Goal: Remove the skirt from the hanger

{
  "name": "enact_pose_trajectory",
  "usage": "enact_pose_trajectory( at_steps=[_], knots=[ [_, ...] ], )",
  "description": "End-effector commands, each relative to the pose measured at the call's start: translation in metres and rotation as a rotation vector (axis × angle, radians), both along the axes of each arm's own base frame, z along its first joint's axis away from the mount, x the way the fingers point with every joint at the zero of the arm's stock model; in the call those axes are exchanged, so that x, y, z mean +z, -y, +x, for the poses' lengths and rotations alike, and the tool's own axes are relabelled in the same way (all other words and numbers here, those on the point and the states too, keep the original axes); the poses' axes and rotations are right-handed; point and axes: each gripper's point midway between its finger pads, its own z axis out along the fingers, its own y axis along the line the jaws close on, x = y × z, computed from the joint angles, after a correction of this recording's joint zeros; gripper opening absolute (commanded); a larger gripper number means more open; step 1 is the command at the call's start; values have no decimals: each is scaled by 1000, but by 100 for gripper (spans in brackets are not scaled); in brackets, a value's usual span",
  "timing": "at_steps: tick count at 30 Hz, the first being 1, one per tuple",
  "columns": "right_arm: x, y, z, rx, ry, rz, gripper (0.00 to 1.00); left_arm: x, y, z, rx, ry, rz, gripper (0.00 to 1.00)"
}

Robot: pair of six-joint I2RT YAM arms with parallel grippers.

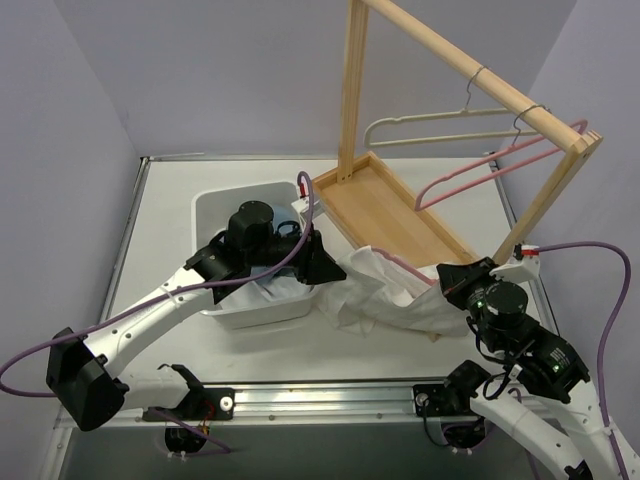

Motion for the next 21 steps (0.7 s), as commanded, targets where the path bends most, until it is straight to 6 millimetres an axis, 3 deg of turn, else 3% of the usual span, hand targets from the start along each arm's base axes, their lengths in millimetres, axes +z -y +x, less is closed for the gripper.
enact_pose_trajectory(
  at_steps=[1,5,6,21],
  knots=[
    [31,13,0,-74,80,75,0,2,8,-4,-33,-31,-45,35],
    [32,18,-3,-93,79,80,0,1,10,-4,-39,-39,-39,12],
    [31,20,-3,-101,79,78,0,1,10,-4,-40,-37,-37,3],
    [31,51,-22,-192,84,71,0,9,-5,1,37,31,-13,2]
  ],
)
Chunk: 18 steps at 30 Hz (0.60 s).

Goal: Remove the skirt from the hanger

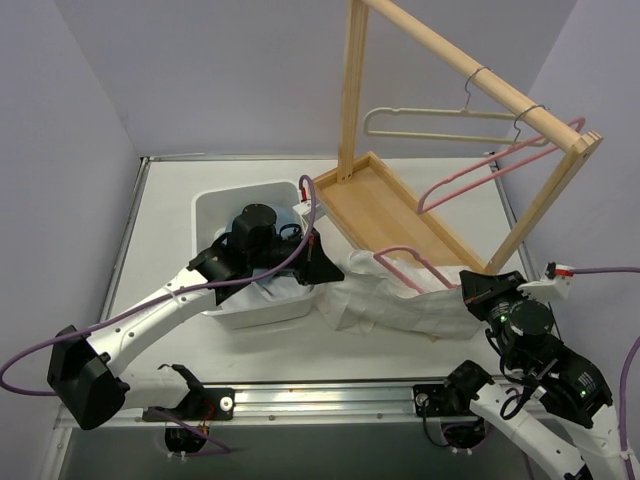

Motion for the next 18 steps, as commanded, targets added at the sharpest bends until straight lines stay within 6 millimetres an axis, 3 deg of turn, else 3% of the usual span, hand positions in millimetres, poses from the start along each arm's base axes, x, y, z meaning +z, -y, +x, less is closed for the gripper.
enact_pose_trajectory(
  at_steps=[1,6,12,13,18],
  knots=[
    [21,19,-3,-85,54,23,0,24,-6,1,26,80,-41,2],
    [19,0,3,-19,45,27,0,27,5,-2,-7,35,-91,2],
    [56,-64,13,225,175,169,0,33,26,-10,-77,17,-118,2],
    [66,-71,15,248,200,192,0,30,30,-11,-84,7,-114,2],
    [78,-99,22,333,207,215,0,34,40,-17,-102,1,-134,2]
  ],
)
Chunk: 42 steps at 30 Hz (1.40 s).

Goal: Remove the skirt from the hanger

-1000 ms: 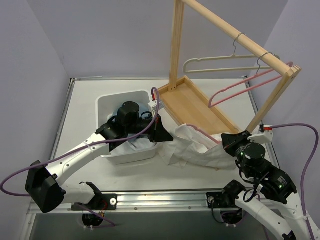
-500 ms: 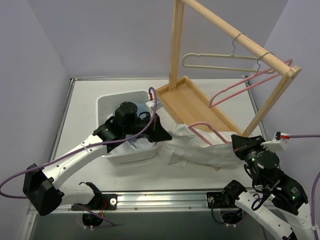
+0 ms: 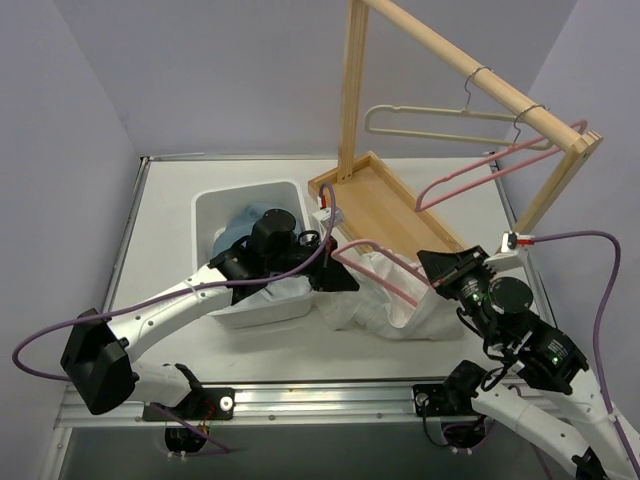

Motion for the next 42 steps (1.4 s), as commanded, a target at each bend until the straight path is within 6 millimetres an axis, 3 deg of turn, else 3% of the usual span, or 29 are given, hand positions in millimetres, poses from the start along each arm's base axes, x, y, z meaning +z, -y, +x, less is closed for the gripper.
enact_pose_trajectory(
  at_steps=[1,8,9,10,11,12,16,17,21,25,30,31,34,37,38,41,42],
  knots=[
    [48,-24,3,86,124,127,0,46,13,-3,-32,76,-123,2],
    [71,-40,-5,180,182,223,0,52,13,3,-15,111,-102,2],
    [73,-43,-8,199,188,242,0,46,10,2,-16,103,-66,2],
    [93,-45,-13,225,246,317,0,47,9,4,-9,114,-58,2],
    [103,-45,-20,256,277,356,0,57,8,9,5,141,-60,2],
    [110,-48,-26,295,300,382,0,53,5,14,29,163,-21,2],
    [128,-38,-39,305,336,405,0,84,-8,37,121,262,7,2],
    [128,-35,-40,297,338,405,0,82,-11,41,132,265,19,2],
    [145,-16,-56,284,421,463,0,103,-25,57,160,328,16,2],
    [157,-7,-74,316,488,515,0,115,-39,72,203,389,41,2],
    [175,3,-91,346,567,569,0,115,-49,85,246,390,89,2],
    [168,0,-86,338,534,530,0,119,-50,86,255,392,80,2],
    [166,6,-85,304,498,472,0,140,-56,89,288,414,31,2],
    [166,17,-90,280,498,461,0,176,-68,93,352,485,-13,2],
    [165,20,-91,274,497,462,0,198,-76,92,383,530,-41,2],
    [151,30,-91,227,458,446,0,235,-95,100,488,624,-71,2],
    [143,32,-89,215,435,432,0,258,-106,98,524,670,-103,2]
  ],
)
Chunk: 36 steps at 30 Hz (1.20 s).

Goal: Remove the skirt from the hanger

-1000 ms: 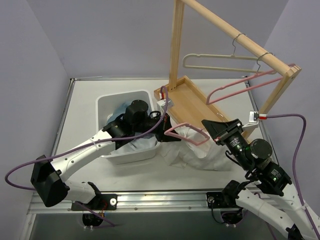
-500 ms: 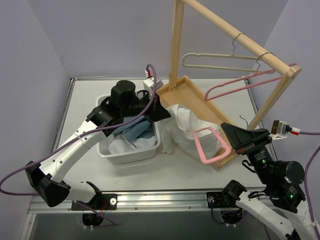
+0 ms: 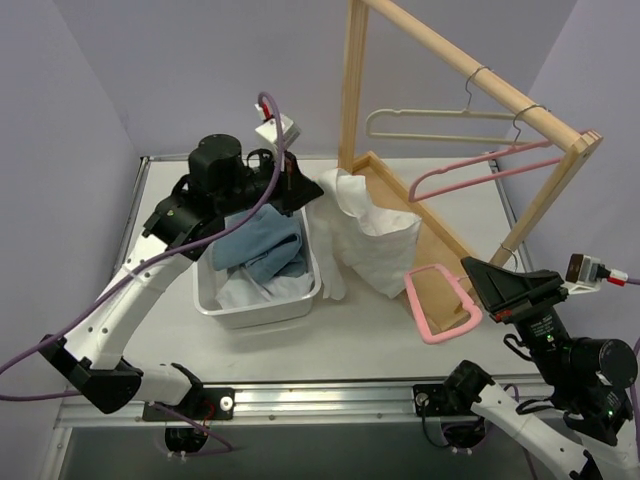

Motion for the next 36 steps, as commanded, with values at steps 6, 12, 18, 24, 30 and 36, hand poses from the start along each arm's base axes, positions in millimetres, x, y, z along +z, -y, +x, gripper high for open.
enact_pose_trajectory(
  at_steps=[6,12,18,24,30,36],
  knots=[
    [-9,24,-3,-78,-45,6,0,171,-71,-13,230,437,-243,5],
    [-14,18,5,-88,-66,-35,0,229,-96,-36,271,558,-321,3],
    [-24,10,12,-85,-83,-59,0,260,-112,-56,280,636,-356,2],
    [-27,10,13,-85,-95,-65,0,265,-128,-61,332,675,-318,2],
    [-26,12,11,-86,-96,-63,0,233,-119,-43,341,669,-218,2],
    [-26,11,11,-83,-100,-69,0,185,-93,-21,277,621,-150,2]
  ],
)
